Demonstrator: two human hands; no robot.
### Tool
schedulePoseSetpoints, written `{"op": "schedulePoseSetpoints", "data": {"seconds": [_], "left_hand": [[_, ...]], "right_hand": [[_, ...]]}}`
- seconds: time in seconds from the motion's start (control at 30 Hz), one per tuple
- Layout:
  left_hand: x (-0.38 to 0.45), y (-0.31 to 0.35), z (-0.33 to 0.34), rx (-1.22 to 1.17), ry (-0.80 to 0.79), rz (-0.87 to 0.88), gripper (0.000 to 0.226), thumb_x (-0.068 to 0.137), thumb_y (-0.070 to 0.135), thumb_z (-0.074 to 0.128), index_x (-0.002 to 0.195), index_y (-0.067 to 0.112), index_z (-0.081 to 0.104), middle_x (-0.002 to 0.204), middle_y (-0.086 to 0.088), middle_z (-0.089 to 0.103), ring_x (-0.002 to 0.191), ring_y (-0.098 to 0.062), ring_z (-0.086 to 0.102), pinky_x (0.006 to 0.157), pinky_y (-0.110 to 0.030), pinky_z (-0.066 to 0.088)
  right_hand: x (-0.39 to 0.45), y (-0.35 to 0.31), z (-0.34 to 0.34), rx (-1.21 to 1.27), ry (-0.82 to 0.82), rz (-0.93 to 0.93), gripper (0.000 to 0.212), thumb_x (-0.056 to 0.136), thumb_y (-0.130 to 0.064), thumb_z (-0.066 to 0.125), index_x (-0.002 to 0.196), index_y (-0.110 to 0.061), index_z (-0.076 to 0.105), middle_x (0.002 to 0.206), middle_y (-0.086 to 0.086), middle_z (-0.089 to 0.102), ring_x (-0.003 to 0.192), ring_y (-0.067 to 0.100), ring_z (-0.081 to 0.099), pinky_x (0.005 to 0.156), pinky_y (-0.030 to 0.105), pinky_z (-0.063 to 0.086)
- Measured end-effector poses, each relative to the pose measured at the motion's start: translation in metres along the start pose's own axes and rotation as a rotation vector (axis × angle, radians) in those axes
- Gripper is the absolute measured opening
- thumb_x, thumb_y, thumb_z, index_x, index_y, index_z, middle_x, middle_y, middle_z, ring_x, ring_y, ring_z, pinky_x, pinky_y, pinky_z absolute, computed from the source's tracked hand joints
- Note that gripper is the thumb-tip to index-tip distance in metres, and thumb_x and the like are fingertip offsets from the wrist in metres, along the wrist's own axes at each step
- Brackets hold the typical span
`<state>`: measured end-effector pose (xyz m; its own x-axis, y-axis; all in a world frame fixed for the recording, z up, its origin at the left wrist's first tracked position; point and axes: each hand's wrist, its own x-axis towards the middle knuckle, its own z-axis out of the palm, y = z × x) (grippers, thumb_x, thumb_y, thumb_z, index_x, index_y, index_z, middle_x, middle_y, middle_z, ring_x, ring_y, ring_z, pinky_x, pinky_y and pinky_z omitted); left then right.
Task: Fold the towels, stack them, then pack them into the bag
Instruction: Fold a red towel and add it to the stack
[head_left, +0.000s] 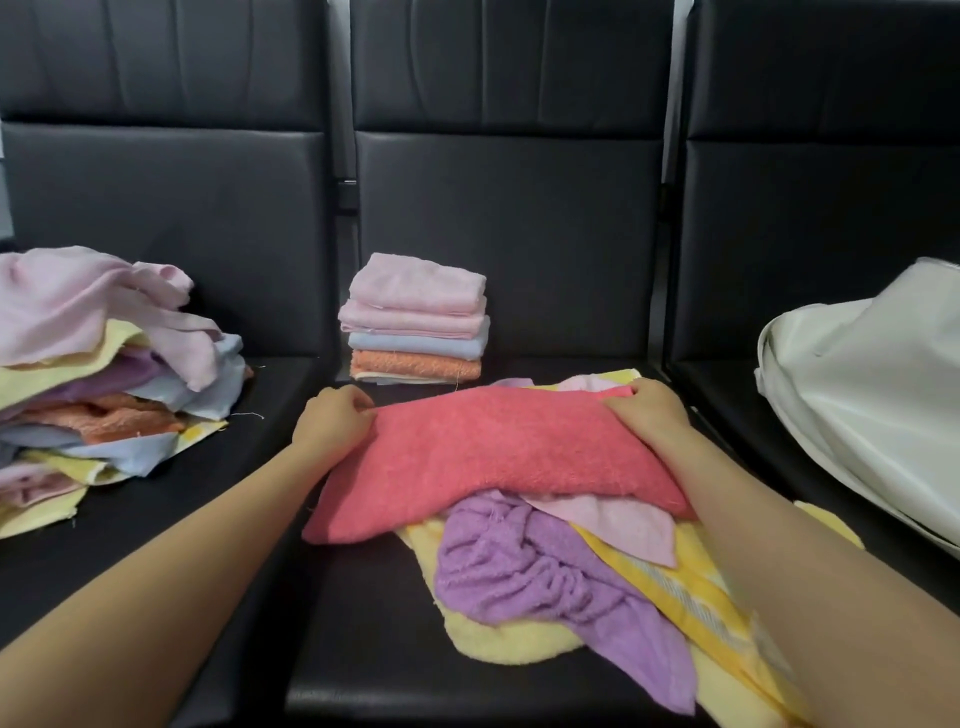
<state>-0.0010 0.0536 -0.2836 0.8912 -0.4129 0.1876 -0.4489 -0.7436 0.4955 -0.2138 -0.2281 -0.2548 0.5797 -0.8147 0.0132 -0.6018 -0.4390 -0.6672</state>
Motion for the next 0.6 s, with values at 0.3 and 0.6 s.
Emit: {"op": "schedulePoseSetpoints", "data": {"seconds": [0.3,0.6], "left_hand": [[-0.046,0.063,-0.009,-0.216,0.131,0.217,0.033,0.099,0.015,0.043,0.124,0.004,0.061,0.126,-0.016,0.06,0.121,-0.03,0.051,0.099,-0.036,0.037],[-0.091,0.122,0.022,0.05,-0.307,0.542,0.046,0.105,0.037,0.029,0.147,0.022,0.039,0.156,-0.002,0.033,0.144,-0.017,0.024,0.117,-0.033,0.016]], "right_hand": [[-0.039,0.007,-0.033,0.04,-0.117,0.133,0.054,0.086,-0.051,0.064,0.113,-0.005,0.057,0.098,0.008,0.056,0.08,0.022,0.056,0.055,0.029,0.039],[-0.063,0.006,-0.054,0.688,-0.346,0.355,0.035,0.085,-0.019,0.072,0.115,-0.007,0.06,0.104,0.016,0.063,0.092,0.03,0.063,0.074,0.043,0.053]]}}
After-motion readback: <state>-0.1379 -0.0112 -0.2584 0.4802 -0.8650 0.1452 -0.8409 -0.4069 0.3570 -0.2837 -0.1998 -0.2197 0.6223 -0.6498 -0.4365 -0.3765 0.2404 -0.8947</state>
